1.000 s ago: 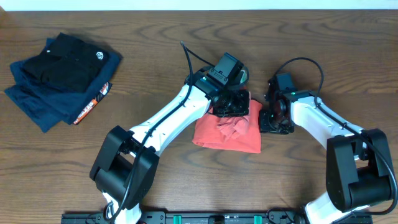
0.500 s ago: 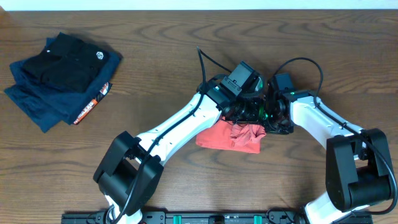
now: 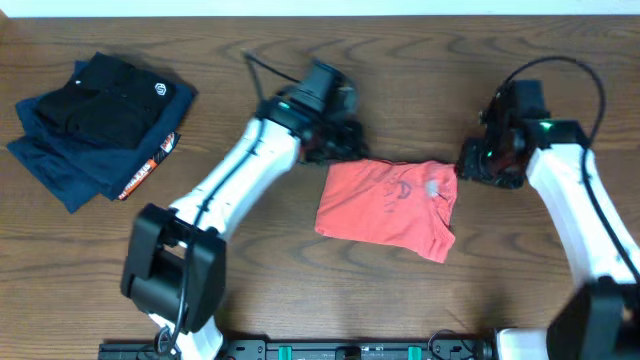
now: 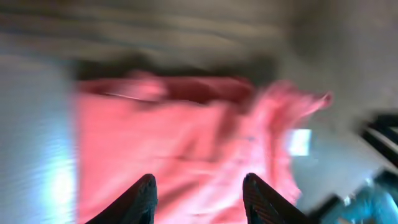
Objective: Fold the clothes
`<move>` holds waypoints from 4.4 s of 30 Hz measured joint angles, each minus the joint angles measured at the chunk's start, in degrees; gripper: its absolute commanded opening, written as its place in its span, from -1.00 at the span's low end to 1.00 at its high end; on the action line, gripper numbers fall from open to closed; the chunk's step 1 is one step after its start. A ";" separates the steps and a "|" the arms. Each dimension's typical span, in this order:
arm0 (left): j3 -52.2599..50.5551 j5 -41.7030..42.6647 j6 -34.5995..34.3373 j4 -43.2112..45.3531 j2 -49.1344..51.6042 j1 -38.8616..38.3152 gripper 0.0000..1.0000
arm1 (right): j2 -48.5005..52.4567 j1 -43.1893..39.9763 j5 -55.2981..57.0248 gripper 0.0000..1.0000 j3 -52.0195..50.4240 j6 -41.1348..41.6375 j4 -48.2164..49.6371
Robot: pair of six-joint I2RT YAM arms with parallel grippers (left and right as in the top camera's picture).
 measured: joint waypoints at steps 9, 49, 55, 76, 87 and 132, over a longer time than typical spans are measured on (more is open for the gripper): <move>-0.24 -1.70 5.40 -2.51 0.00 2.16 0.09 | 0.76 5.01 -2.54 0.18 -4.20 -0.35 0.09; -2.97 -7.65 15.56 -11.56 0.02 -2.56 0.10 | 0.61 4.98 -8.28 -0.97 -30.53 1.09 30.99; -2.97 -7.67 15.58 -11.96 0.02 -2.56 0.10 | -0.37 4.98 -8.07 -0.98 -26.95 0.85 24.37; -3.02 -16.81 14.43 -12.02 -7.67 12.61 0.11 | -5.14 18.99 -11.76 -0.97 0.22 1.38 18.14; -3.02 -17.11 14.03 -13.46 -8.87 18.47 0.12 | -3.78 29.97 -15.87 -0.97 0.24 5.38 25.59; -3.02 -16.74 14.01 -13.53 -8.87 26.84 0.13 | 4.44 33.77 6.69 -0.97 0.37 14.53 11.23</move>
